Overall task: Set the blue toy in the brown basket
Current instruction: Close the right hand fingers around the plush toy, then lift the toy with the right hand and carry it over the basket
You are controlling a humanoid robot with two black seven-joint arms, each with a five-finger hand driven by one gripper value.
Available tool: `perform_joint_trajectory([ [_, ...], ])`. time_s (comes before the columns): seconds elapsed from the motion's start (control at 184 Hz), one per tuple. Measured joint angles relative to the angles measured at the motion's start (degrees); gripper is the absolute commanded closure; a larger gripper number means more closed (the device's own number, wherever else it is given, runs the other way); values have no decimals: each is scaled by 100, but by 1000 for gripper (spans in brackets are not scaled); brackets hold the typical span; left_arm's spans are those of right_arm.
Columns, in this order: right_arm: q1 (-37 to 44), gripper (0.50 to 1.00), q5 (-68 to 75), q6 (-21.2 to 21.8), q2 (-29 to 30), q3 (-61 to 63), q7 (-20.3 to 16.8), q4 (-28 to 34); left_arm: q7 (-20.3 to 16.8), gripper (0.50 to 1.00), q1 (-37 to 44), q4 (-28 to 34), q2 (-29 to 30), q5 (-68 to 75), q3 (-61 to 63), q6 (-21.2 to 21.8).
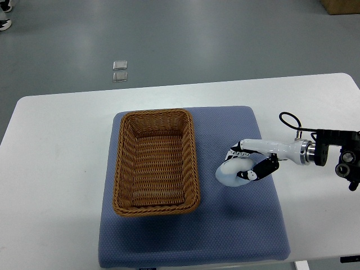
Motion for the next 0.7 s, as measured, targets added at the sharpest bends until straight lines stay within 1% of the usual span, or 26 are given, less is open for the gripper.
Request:
perform_joint_trajectory([
  [0.174, 610, 1000, 124, 60, -124, 0, 0, 94, 0, 500, 0, 2, 0, -1, -3, 0],
  [0.31, 1137, 1000, 553, 77, 117, -51, 6, -6, 0, 500, 0, -16, 0, -2, -3, 0],
  [0.462, 1652, 1000, 831, 86, 928, -344, 6, -510, -1, 500, 0, -51, 0, -2, -3, 0],
  [0.582, 2076, 1000, 895, 39, 1804, -883, 6, -1187, 0, 500, -1, -66, 0, -2, -3, -1],
  [0.702, 2237, 1000, 947, 9, 2650, -1196, 6, -1774, -1, 500, -1, -69, 0, -1, 3, -8],
])
